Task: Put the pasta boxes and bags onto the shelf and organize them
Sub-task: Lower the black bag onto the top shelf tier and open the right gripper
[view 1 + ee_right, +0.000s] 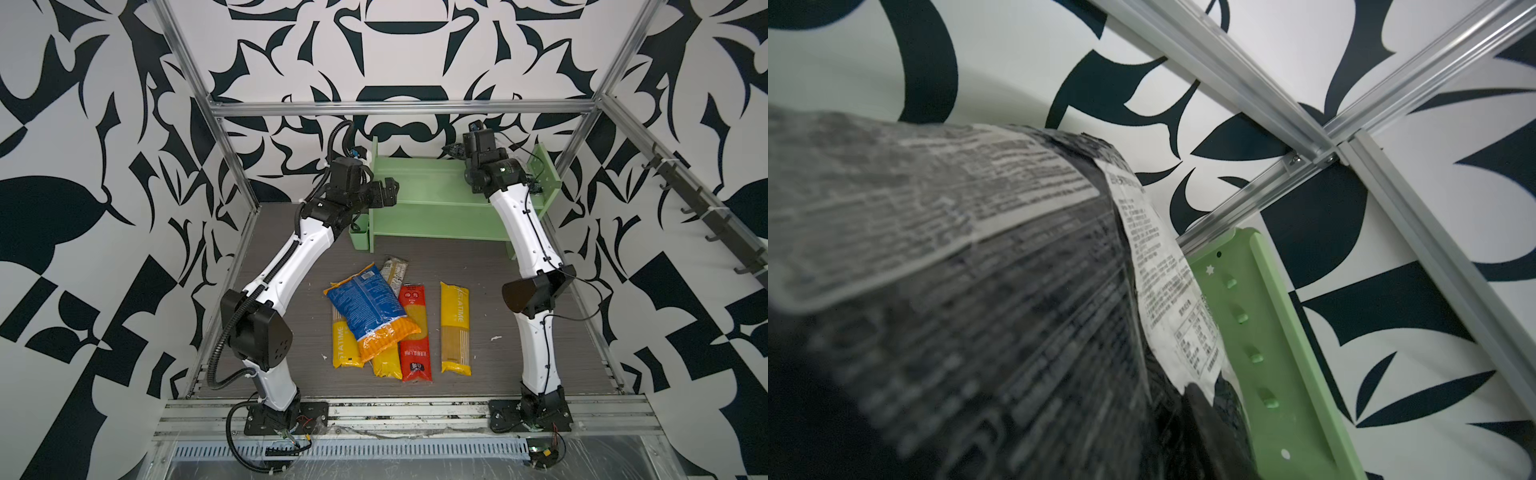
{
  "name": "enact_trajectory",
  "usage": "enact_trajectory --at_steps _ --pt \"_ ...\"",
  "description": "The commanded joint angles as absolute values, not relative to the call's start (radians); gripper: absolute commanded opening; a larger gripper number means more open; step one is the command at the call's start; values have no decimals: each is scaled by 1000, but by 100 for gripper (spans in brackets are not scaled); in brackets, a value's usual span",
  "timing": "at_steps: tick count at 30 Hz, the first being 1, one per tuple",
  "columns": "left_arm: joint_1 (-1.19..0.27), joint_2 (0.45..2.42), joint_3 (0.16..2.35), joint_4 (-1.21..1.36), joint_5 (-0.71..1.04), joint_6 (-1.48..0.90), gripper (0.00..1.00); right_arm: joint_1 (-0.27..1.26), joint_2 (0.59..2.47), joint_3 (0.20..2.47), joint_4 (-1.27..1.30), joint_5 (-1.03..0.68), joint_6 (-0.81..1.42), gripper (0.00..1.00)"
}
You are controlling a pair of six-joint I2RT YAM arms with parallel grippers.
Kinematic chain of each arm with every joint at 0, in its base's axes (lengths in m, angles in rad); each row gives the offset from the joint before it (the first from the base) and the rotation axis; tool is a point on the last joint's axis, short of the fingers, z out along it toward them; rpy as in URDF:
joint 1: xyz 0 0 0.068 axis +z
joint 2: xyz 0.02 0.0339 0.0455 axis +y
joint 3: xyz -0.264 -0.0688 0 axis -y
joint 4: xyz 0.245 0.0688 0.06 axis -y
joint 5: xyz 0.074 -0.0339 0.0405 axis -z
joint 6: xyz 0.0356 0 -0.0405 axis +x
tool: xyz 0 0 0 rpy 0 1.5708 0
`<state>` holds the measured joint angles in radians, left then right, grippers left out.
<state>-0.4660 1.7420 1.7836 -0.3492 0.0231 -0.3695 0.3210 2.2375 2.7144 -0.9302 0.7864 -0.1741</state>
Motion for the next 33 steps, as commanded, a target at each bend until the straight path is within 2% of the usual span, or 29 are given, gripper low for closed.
enact_trajectory --at_steps 1,4,12,20,24,28,33 --pt "-470 1684 1753 -375 15 -382 99 288 2163 2759 -949 792 -81 95" --pt "-470 1666 1734 -377 10 -389 99 289 2156 2754 -976 743 -53 99" --pt "-484 1643 1721 -387 -6 -394 99 289 2115 2748 -1022 613 27 99" --pt "-550 1732 1867 -479 3 -337 99 290 2045 2734 -1072 445 105 99" --pt "-559 1788 1945 -506 25 -359 100 289 1991 2698 -1087 420 134 99" --pt "-566 1869 2072 -539 49 -375 90 290 1914 2627 -1080 432 149 99" --pt "-581 1967 2198 -541 84 -401 83 290 1807 2479 -1062 431 171 99"
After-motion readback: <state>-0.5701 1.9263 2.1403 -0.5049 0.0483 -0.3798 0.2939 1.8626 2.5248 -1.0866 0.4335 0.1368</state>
